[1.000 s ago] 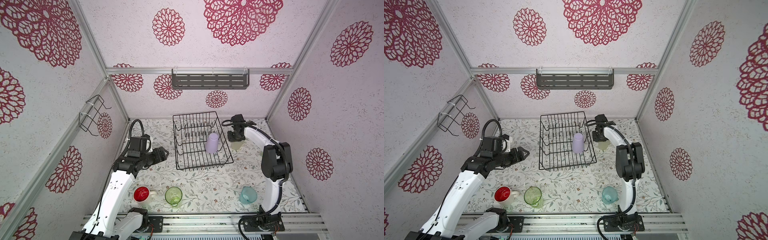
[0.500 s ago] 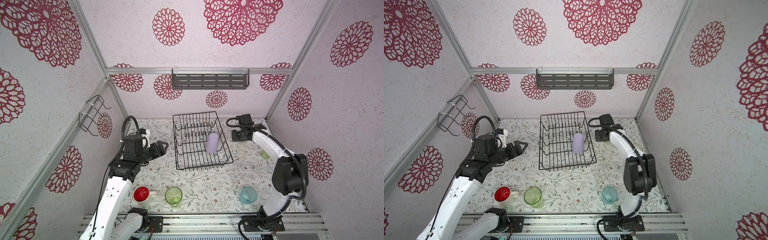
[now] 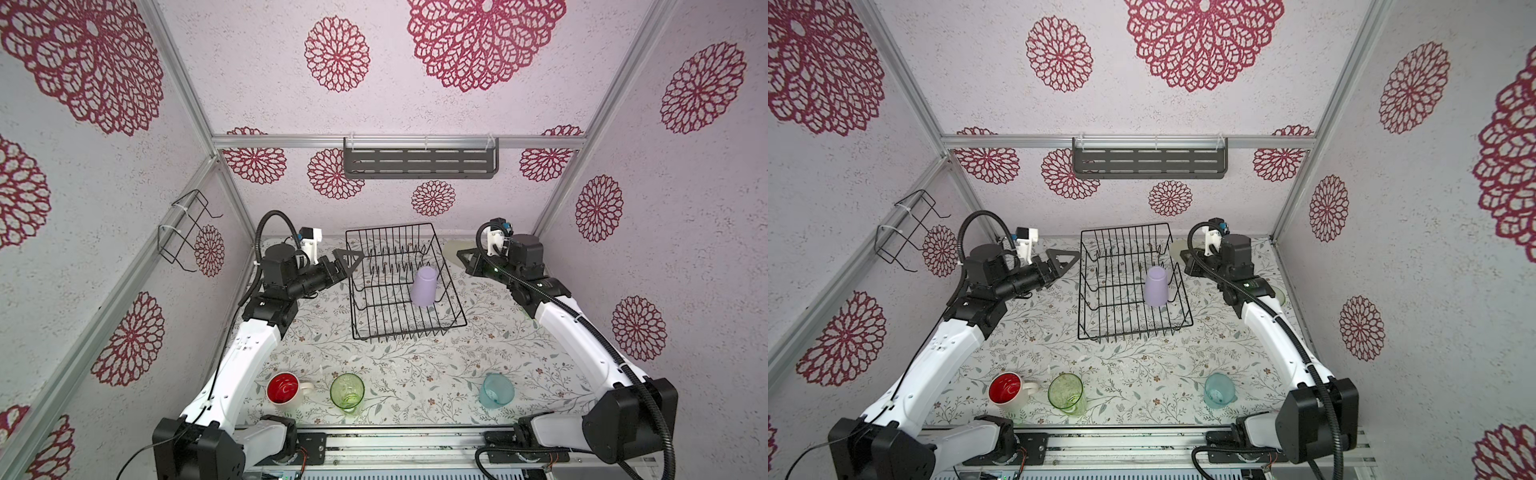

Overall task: Load the cups into the dish rack
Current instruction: 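Close the right gripper on the frosted cup and lift it while the left gripper rises, then carry the frosted cup toward the left gripper while the left gripper grasps it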

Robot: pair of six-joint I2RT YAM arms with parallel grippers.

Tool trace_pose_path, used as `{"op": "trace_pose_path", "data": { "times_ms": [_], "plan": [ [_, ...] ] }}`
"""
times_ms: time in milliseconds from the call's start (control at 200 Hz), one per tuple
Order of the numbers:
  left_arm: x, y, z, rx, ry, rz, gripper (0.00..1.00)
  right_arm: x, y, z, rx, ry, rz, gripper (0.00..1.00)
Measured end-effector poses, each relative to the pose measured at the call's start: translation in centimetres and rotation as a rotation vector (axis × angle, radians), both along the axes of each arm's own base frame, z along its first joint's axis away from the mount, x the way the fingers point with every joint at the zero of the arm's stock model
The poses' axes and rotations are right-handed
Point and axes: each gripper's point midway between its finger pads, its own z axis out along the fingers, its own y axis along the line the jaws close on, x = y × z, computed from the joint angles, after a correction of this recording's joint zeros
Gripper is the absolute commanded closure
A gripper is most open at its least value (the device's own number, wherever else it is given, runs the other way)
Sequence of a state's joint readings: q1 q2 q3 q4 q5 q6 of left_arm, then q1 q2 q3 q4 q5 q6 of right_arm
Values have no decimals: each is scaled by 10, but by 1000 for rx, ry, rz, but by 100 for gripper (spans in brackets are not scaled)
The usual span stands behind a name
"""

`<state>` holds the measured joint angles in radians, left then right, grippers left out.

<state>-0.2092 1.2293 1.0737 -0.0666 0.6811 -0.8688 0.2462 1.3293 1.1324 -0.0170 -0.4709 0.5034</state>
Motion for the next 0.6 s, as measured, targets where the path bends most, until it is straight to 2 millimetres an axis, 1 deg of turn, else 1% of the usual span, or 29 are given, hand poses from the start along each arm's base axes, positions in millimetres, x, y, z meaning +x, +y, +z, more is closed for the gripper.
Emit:
{"op": "trace_pose_path", "data": {
  "times_ms": [95,160,200,310,380,480,560,601],
  "plan": [
    [-3,-20,10,-25,-13,-90,3,-9,18,12,147,-10,99,100],
    [-4,-31,18,-52,-15,-151,2,-18,28,25,237,-29,173,100],
    [-3,-34,20,-65,-11,-169,3,-25,35,34,286,-38,223,100],
    [1,-40,11,-90,45,-203,3,-42,50,58,367,-76,336,100],
    [3,-44,3,-103,86,-218,2,-57,65,68,392,-98,417,100],
    [5,-51,-7,-124,136,-254,0,-78,90,72,409,-106,532,100],
    [4,-59,-13,-141,174,-287,0,-88,107,66,418,-83,602,100],
    [4,-61,-15,-152,188,-300,1,-89,114,61,420,-69,624,100]
  ]
}}
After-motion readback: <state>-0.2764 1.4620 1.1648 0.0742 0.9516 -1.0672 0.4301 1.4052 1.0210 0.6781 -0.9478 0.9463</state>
